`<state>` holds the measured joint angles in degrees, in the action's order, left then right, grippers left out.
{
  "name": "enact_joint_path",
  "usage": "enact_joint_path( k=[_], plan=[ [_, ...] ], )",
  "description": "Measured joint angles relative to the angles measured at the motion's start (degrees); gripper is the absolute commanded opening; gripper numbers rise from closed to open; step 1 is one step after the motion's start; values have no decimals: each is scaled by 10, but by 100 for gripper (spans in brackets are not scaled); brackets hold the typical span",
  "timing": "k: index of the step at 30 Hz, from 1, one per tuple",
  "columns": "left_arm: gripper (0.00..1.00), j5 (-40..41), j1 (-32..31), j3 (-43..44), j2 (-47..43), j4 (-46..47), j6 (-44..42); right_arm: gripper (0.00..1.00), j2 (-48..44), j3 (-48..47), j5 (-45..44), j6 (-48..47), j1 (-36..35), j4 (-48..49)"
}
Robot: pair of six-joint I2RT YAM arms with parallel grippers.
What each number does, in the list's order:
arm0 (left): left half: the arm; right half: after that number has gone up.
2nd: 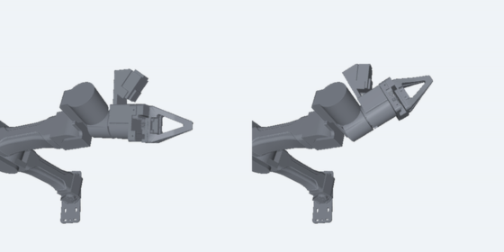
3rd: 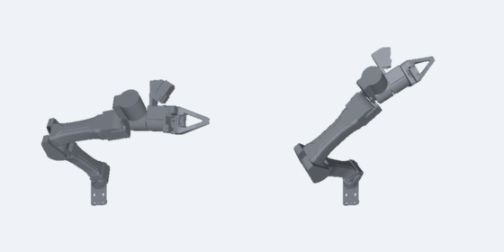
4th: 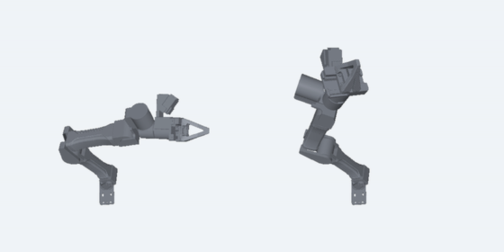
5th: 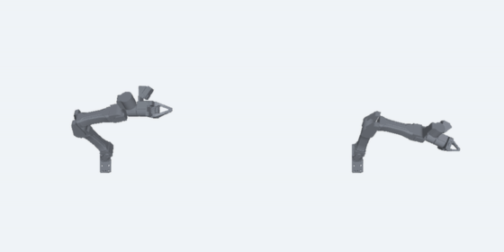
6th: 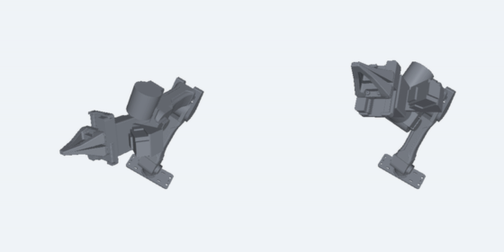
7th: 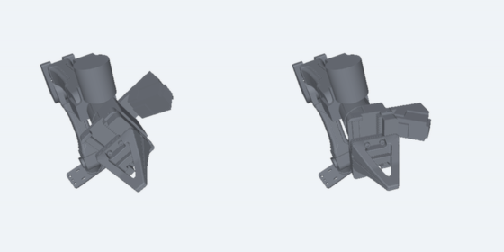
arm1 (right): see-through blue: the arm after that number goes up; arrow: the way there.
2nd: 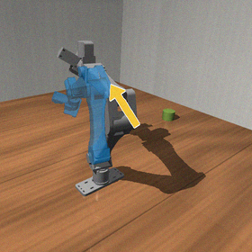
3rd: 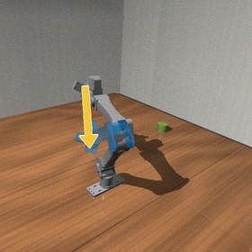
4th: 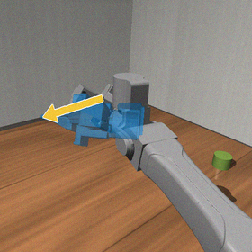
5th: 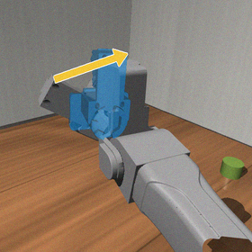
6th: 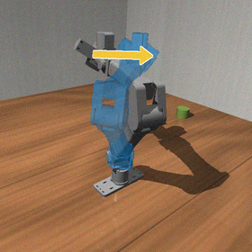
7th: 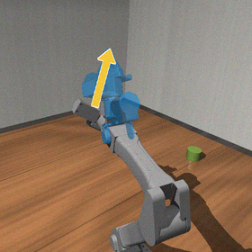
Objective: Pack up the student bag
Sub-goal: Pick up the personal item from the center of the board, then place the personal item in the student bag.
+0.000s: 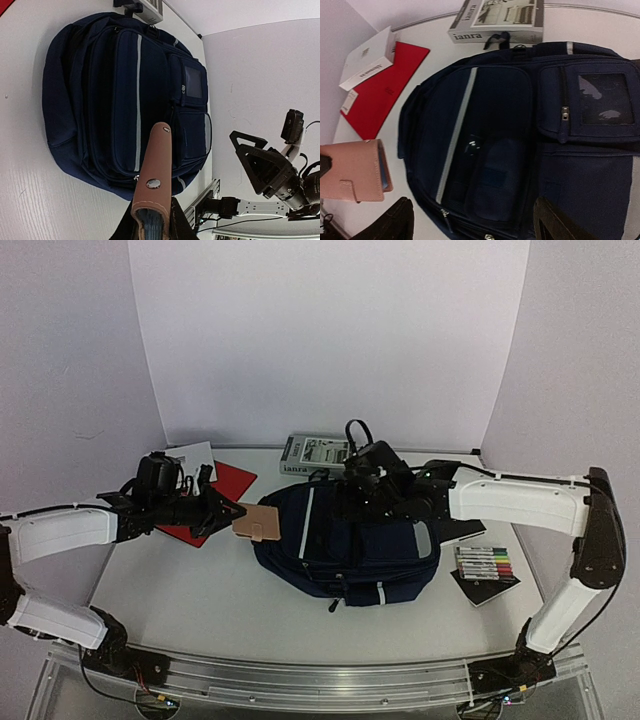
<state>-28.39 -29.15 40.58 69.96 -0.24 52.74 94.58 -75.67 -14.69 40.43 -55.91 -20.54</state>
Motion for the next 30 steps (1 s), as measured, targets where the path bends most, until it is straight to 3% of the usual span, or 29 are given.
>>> enact_joint_path(
  k=[7, 17, 23, 30],
  plan=[
    [0, 12, 2, 0, 13, -15, -5, 71, 124, -81, -100, 1, 0, -152],
    [0, 9, 3, 0, 13, -13, -9, 53, 226, -122, -139, 11, 0, -237],
    [0, -6, 3, 0, 12, -12, -11, 37, 248, -147, -161, 19, 0, -259],
    [0, -21, 2, 5, 12, -12, -22, 8, 255, -148, -175, 26, 2, -271]
  ],
)
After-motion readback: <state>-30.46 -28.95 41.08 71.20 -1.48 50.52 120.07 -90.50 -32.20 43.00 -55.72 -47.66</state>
